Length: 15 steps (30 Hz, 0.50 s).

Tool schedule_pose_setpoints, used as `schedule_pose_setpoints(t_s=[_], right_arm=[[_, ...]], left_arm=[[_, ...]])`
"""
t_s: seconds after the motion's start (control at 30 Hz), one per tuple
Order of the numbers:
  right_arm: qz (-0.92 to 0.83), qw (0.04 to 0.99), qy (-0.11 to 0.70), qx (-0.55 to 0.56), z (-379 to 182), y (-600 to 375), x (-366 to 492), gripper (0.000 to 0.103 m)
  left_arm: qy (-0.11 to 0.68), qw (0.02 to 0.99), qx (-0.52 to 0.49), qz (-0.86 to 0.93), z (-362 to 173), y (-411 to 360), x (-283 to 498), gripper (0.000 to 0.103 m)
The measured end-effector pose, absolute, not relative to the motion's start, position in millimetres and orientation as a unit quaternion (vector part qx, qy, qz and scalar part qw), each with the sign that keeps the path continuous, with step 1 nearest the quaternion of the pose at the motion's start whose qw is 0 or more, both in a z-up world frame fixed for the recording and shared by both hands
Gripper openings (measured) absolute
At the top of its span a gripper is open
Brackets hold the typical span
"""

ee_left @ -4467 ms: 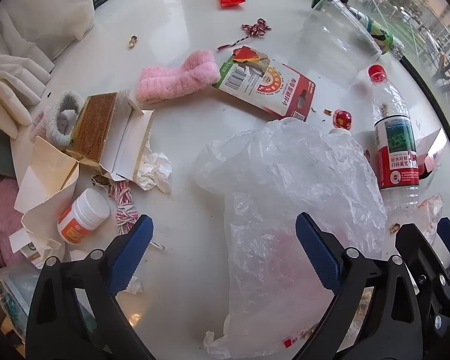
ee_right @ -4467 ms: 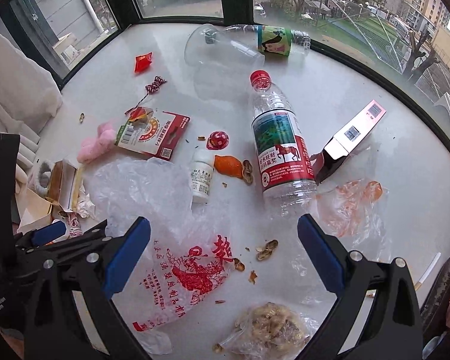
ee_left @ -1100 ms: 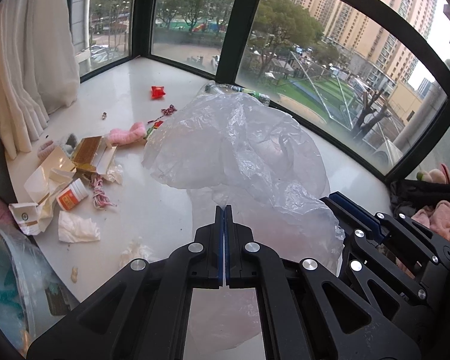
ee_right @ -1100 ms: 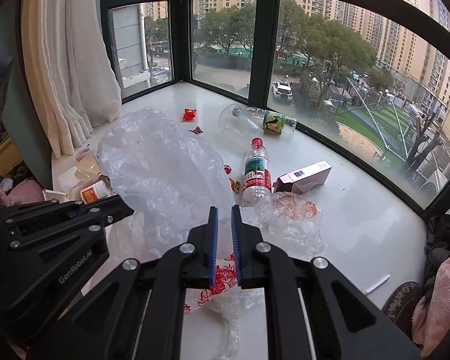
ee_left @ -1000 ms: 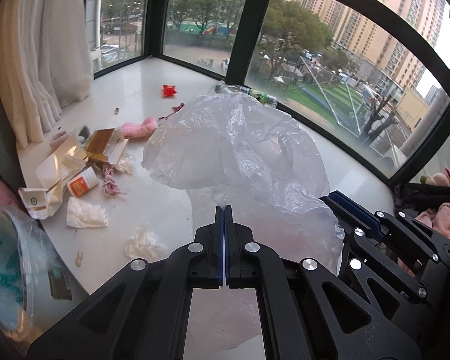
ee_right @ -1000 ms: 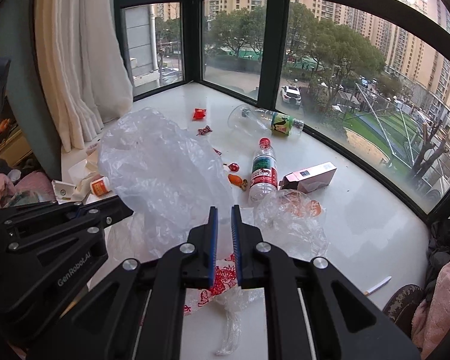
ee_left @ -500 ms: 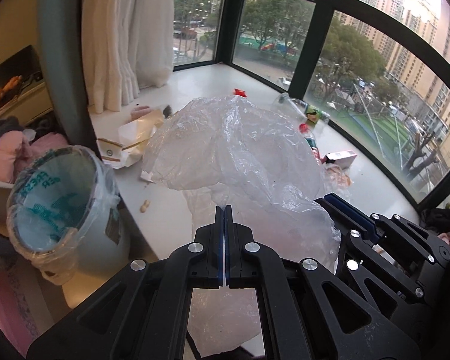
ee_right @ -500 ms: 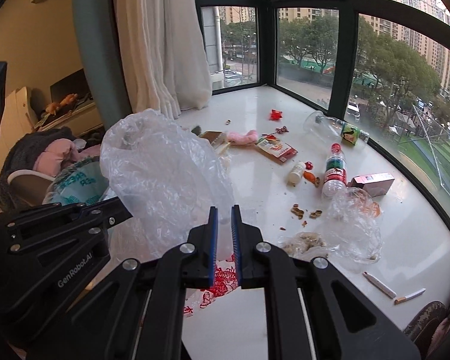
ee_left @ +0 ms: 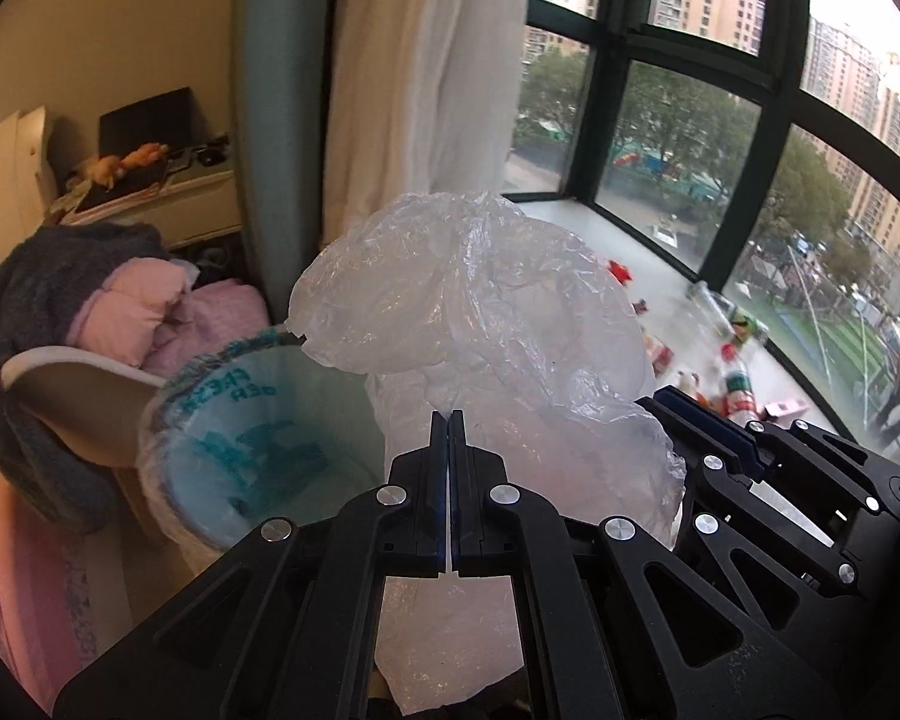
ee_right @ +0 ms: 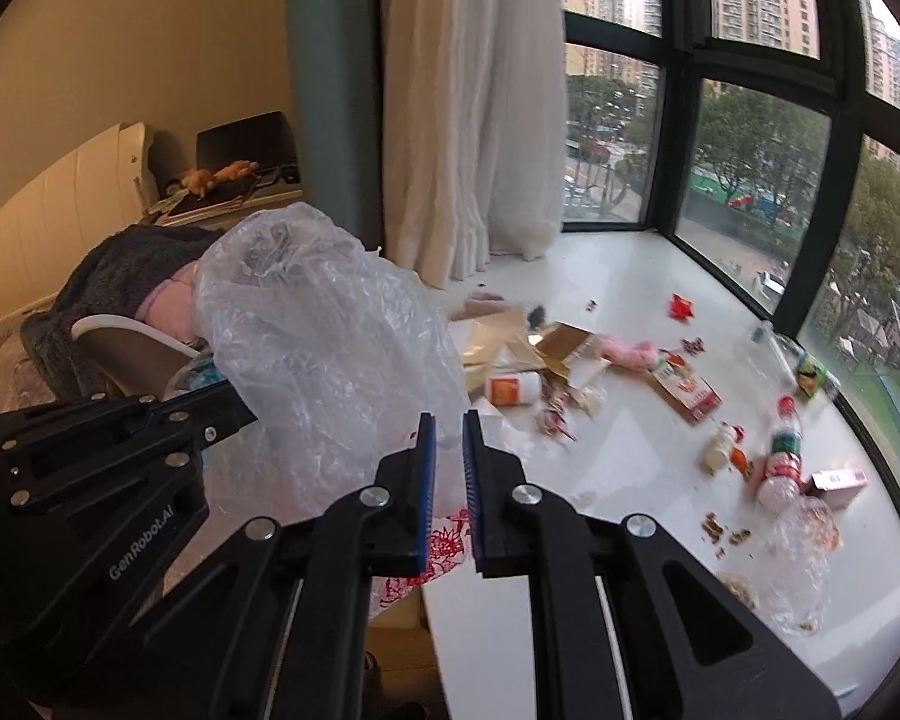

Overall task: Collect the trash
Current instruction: 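Lower the bag into the bin and open both grippers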

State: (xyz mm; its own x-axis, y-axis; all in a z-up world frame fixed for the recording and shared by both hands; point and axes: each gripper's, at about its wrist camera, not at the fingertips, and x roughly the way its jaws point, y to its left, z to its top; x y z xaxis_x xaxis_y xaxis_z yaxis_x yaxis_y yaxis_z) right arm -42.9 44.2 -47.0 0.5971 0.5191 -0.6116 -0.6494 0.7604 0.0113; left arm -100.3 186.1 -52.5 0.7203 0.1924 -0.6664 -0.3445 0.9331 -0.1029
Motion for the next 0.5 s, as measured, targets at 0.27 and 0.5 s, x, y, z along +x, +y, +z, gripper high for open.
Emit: schedule_pose_setpoints(t_s=[0.27,0.5], right_arm=[[0.369,0.862,0.318,-0.140,-57,151,-25,0.011],[0.341,0.849,0.373,-0.152,-87,181,-4,0.011]], left_arm=[[0.355,0.901,-0.154,0.196,-66,297,-89,0.000],[0.410,0.886,-0.142,0.166,-100,329,-54,0.000]])
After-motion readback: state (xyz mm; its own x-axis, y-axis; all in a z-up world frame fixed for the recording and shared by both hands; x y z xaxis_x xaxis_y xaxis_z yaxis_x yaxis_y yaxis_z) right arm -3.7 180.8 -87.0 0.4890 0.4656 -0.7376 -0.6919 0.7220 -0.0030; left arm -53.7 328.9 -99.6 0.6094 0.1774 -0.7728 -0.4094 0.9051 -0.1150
